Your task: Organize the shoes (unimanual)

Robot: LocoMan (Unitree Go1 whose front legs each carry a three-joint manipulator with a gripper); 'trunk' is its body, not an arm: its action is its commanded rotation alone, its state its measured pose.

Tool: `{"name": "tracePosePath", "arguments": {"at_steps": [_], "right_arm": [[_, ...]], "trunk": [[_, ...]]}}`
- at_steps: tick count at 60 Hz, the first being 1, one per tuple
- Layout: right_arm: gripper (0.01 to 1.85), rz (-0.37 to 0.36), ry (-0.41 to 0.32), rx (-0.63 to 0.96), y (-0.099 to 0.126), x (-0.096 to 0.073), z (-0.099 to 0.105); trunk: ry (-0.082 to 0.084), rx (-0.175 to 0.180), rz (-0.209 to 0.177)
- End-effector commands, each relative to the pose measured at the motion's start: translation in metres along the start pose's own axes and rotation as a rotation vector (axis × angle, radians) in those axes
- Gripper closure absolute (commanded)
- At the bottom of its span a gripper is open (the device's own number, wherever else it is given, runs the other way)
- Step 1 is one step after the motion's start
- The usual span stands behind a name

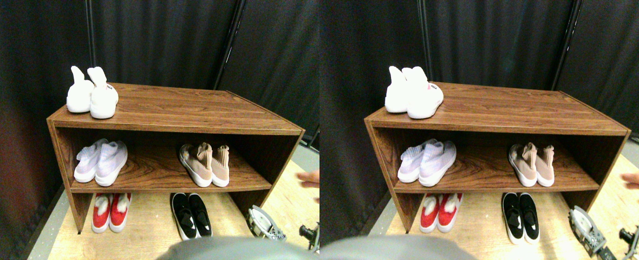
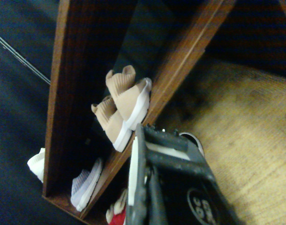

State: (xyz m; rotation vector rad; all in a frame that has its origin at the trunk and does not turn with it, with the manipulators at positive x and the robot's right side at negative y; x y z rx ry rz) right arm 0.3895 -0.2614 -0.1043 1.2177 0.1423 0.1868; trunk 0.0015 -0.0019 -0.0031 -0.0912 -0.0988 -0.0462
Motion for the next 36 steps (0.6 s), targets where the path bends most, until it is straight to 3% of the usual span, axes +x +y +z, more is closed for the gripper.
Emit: {"name": "tracePosePath", "arguments": {"at_steps": [1, 11, 21, 36], "right_arm": [[1.80, 0.084, 0.013, -0.063, 0.019, -0.002, -0.001], [1.80, 0.137, 0.024, -0.074, 0.031, -0.004, -0.002], [1.80, 0.149, -0.016, -0.034, 0.038, -0.010, -0.003], [1.80, 0.165, -0.034, -0.040, 0.041, -0.014, -0.005]], "trunk": [[-0.021, -0.006, 0.000], [-0.037, -0.005, 0.002], [-0.051, -0.002, 0.001], [-0.052, 0.006, 0.002]]}}
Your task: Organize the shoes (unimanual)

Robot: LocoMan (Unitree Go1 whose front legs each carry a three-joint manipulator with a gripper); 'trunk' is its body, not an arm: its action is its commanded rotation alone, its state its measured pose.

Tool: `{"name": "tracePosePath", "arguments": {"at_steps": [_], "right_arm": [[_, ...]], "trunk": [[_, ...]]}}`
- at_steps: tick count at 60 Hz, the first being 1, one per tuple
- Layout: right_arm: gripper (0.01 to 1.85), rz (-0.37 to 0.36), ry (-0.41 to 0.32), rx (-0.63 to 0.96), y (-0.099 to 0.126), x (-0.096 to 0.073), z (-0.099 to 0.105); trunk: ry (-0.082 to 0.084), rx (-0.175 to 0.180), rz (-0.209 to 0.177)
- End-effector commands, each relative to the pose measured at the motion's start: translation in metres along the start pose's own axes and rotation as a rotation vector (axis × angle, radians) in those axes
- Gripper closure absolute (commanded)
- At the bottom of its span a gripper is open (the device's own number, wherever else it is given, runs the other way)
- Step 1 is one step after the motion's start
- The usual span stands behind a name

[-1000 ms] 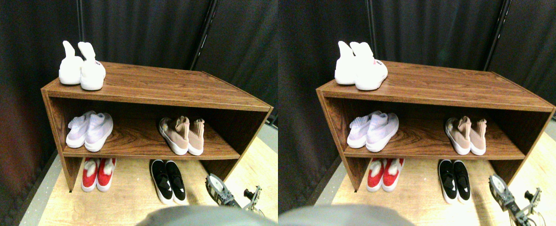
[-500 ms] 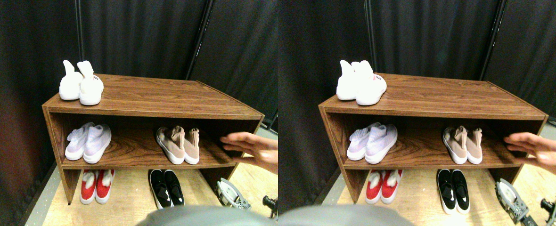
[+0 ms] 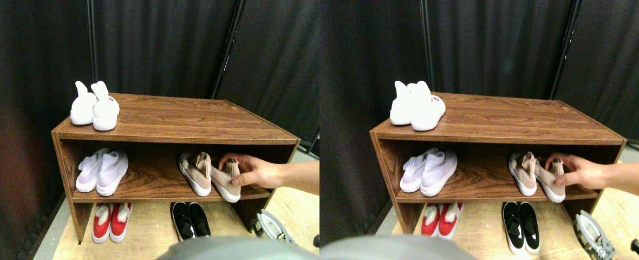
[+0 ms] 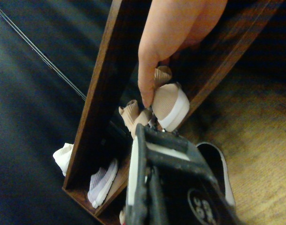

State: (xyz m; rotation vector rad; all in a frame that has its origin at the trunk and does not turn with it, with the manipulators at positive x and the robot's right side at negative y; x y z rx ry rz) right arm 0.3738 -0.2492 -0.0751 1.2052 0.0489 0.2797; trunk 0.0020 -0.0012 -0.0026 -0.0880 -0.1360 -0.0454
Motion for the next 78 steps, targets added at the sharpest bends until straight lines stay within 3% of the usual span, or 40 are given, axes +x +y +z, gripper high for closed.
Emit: {"name": "tracePosePath", "arguments": {"at_steps": [1, 47, 78], "right_arm": [[1.80, 0.045, -0.013, -0.016, 0.0087, -0.0005, -0.0006], [1.80, 0.050, -0.026, -0.021, 0.0088, 0.0012, -0.0074], [1.80, 0.039, -0.051, -0.014, 0.0051, 0.0079, -0.0066]], "trunk": [[-0.015, 0.002, 0.003], [0.026, 0.014, -0.009], [0.029, 0.017, -0.014]]}}
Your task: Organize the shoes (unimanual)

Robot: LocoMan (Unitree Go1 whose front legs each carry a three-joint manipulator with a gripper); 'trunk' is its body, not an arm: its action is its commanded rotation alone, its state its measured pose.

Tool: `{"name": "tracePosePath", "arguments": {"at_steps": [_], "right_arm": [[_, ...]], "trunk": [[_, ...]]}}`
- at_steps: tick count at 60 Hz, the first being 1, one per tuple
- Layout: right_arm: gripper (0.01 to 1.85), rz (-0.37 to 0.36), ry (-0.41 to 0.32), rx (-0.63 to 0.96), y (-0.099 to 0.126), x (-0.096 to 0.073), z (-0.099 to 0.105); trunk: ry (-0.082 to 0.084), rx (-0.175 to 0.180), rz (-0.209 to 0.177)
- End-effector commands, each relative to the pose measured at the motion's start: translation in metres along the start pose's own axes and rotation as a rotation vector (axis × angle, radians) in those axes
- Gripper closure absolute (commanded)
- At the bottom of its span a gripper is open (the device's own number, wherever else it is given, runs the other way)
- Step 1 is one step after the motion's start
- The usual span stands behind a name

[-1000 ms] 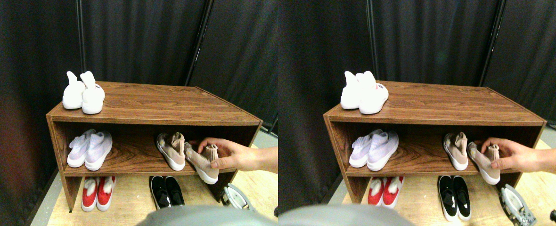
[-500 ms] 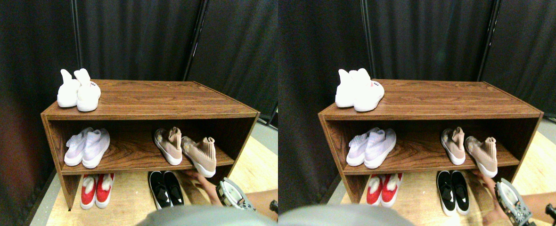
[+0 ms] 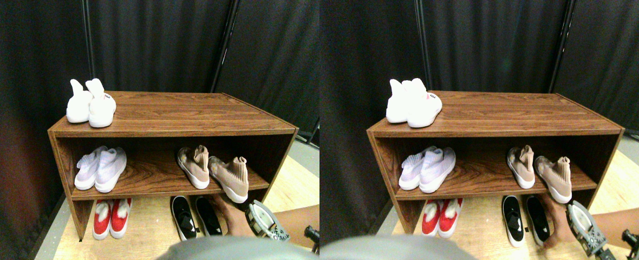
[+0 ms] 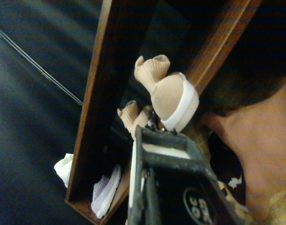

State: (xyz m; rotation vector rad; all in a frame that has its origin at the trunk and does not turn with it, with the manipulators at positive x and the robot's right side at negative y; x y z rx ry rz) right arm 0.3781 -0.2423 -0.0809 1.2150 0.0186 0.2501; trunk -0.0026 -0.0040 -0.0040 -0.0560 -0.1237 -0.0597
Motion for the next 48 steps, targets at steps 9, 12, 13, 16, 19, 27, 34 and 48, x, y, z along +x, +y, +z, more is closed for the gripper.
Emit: {"name": "tracePosePath", "arguments": {"at_steps": [9, 12, 13, 16, 19, 27, 34, 48], "right_arm": [[1.80, 0.042, -0.009, -0.007, 0.009, 0.003, 0.003], [1.80, 0.044, -0.008, -0.005, 0.009, 0.003, 0.003], [1.80, 0.039, -0.010, -0.004, 0.010, 0.003, 0.003], [1.80, 0.044, -0.006, -0.011, 0.010, 0.004, 0.003], [1.80, 0.014, -0.026, -0.005, 0.010, 0.004, 0.004], [0.89, 0.004, -0.018, 0.039, 0.012, 0.001, 0.004], [0.36, 0.008, -0.053, -0.011, 0.011, 0.002, 0.005], [0.15, -0.044, -0.144, -0.020, 0.008, 0.019, 0.005]], "trunk": [[0.021, -0.014, 0.001], [0.020, -0.013, 0.000], [0.020, -0.013, 0.000], [0.021, -0.013, -0.001], [0.020, -0.014, -0.001], [0.023, -0.013, -0.001], [0.024, -0.013, 0.000], [0.028, -0.014, 0.001]]}}
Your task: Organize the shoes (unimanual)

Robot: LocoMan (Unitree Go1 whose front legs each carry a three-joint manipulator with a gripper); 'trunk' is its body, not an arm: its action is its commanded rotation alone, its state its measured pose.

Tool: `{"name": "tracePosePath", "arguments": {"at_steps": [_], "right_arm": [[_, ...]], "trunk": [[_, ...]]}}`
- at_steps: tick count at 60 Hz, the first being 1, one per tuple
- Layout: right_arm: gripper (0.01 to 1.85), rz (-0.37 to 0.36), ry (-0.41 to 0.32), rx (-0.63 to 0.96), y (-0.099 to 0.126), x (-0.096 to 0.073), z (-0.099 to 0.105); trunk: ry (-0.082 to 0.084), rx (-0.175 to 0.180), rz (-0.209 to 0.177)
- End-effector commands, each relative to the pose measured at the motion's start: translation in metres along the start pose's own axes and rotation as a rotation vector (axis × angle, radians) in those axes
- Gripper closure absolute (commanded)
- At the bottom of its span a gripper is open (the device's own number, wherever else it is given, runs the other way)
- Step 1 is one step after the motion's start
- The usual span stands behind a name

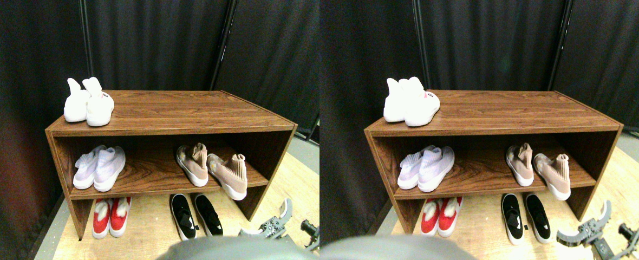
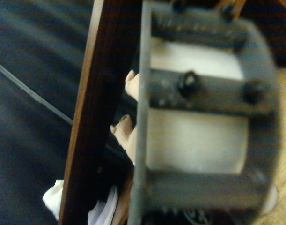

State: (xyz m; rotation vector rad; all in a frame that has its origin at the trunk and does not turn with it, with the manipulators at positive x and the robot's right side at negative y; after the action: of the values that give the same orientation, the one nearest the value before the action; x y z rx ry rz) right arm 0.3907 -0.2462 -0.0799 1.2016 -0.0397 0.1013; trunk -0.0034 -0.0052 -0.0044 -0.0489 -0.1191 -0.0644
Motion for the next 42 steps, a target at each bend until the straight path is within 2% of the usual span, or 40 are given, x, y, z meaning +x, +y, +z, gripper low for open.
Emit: {"name": "tracePosePath", "arguments": {"at_steps": [1, 6, 20, 33, 42], "right_arm": [[0.16, 0.035, -0.027, 0.012, 0.010, 0.010, -0.001], [0.20, 0.006, -0.045, 0.096, 0.006, 0.021, -0.002], [0.29, -0.083, -0.070, 0.119, -0.002, 0.052, -0.007], [0.41, -0.108, -0.053, 0.157, -0.018, 0.074, -0.013], [0.38, -0.141, -0.055, 0.178, -0.031, 0.089, -0.014]], "trunk": [[0.023, -0.020, 0.006], [0.022, -0.022, 0.007], [0.024, -0.029, 0.015], [0.025, -0.035, 0.026], [0.026, -0.032, 0.028]]}}
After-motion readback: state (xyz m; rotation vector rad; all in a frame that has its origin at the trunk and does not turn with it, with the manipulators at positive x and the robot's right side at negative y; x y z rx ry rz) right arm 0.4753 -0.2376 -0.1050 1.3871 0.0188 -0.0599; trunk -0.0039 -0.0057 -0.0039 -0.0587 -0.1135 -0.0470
